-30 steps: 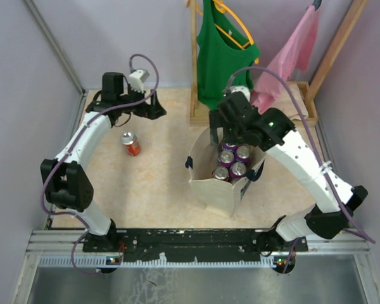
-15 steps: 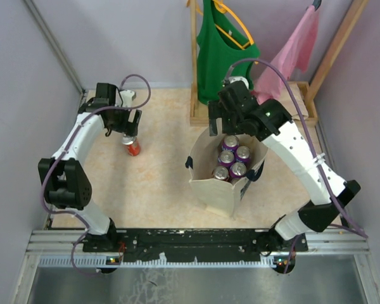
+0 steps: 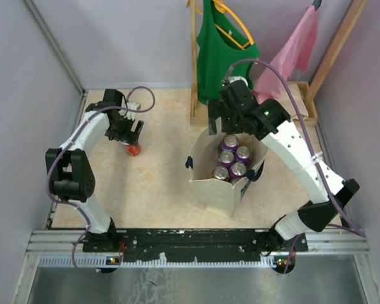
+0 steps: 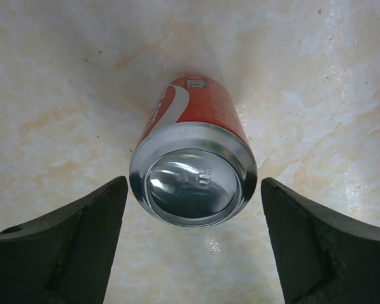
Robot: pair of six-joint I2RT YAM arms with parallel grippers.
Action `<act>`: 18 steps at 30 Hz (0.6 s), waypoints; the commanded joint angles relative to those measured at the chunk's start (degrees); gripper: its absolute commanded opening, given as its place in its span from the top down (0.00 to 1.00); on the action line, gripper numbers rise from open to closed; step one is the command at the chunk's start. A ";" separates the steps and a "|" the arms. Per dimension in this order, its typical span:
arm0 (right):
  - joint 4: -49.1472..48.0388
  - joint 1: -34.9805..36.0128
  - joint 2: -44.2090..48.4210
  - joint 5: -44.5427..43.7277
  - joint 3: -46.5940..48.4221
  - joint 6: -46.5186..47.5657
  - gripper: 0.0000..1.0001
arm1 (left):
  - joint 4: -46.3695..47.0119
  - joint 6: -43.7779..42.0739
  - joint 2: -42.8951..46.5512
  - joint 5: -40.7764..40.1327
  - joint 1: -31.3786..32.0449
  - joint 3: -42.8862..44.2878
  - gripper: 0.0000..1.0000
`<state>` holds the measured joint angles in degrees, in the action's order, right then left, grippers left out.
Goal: Place the beverage into the canvas bag
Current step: Adjust the drink at the center of the board.
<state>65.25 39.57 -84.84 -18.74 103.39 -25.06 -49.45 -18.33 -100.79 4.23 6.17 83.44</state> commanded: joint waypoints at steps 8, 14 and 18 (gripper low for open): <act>-3.64 -0.37 1.49 0.78 -0.84 0.07 0.01 | -0.89 0.33 -4.20 6.12 0.86 0.13 0.62; -4.88 -0.37 -0.45 3.85 2.92 1.80 0.01 | -0.29 0.86 -2.17 14.75 0.57 0.36 1.00; -6.78 -0.44 -6.01 11.15 10.73 2.82 0.01 | 1.90 3.88 0.89 22.85 -0.89 -0.95 1.00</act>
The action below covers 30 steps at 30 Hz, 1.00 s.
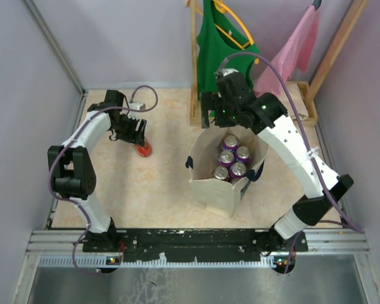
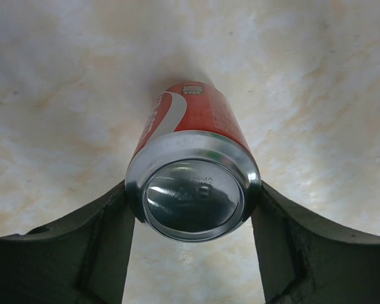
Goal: Place the beverage into the canvas bag
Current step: Adjust the drink at the center of the board.
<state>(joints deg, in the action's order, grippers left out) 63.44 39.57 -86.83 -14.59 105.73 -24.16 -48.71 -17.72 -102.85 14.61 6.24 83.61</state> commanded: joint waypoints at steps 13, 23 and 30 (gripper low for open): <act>-26.44 -4.31 -17.37 34.71 9.80 -8.46 0.05 | 22.62 25.38 12.23 41.27 -12.60 -10.51 1.00; -44.44 -6.00 -21.52 45.66 4.41 -21.86 0.07 | 61.44 57.32 18.70 54.14 -14.72 -21.10 1.00; -52.04 -6.16 -23.59 46.89 1.64 -26.29 0.08 | 83.96 76.12 18.09 53.65 -14.78 -22.66 1.00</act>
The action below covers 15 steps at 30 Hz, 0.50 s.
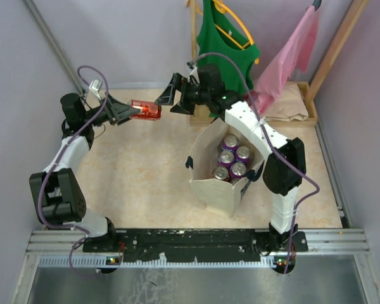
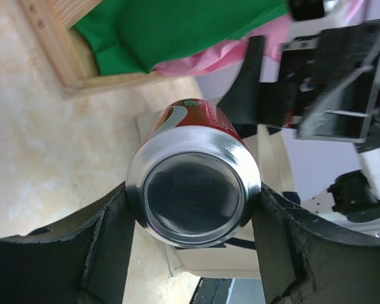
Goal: Place the beverage into the canvas bag
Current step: Adjust the drink at the center of the board.
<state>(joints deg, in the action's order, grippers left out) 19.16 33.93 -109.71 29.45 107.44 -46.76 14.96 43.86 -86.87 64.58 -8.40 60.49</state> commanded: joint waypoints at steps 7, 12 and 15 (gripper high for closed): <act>-12.57 -1.40 -0.86 3.80 -2.56 -6.47 0.08 | 26.01 19.40 1.48 4.12 -0.13 0.64 1.00; -23.81 -1.46 -1.96 7.21 -5.06 -13.00 0.09 | 28.18 21.24 1.27 4.63 -0.08 -0.23 1.00; -28.98 -1.46 -2.56 8.97 -7.33 -16.46 0.10 | 29.81 22.40 1.05 4.85 -0.03 -0.28 1.00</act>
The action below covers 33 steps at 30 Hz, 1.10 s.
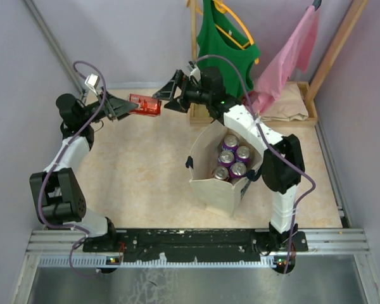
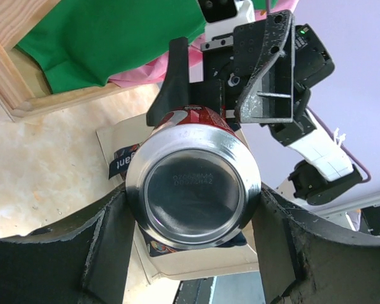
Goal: Place the beverage into the canvas bag
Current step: Adjust the drink at the center of the board.
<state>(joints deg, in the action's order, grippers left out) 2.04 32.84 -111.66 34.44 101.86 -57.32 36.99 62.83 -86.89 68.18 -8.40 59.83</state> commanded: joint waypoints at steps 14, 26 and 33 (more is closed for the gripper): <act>-19.32 -0.33 -1.45 6.19 -4.35 -11.25 0.12 | 10.81 4.20 -1.83 -0.66 0.78 2.70 1.00; -25.12 0.29 -1.90 4.81 -7.48 -15.02 0.12 | 10.69 3.80 -4.84 -3.07 1.18 5.86 1.00; -27.14 1.08 -3.95 4.31 -6.73 -16.72 0.13 | 10.47 3.53 -5.13 -3.81 1.63 6.02 1.00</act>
<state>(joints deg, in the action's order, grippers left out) -20.60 33.23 -114.10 38.68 93.62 -72.55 43.40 66.15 -92.27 66.19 -7.35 63.16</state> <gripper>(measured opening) 0.876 0.717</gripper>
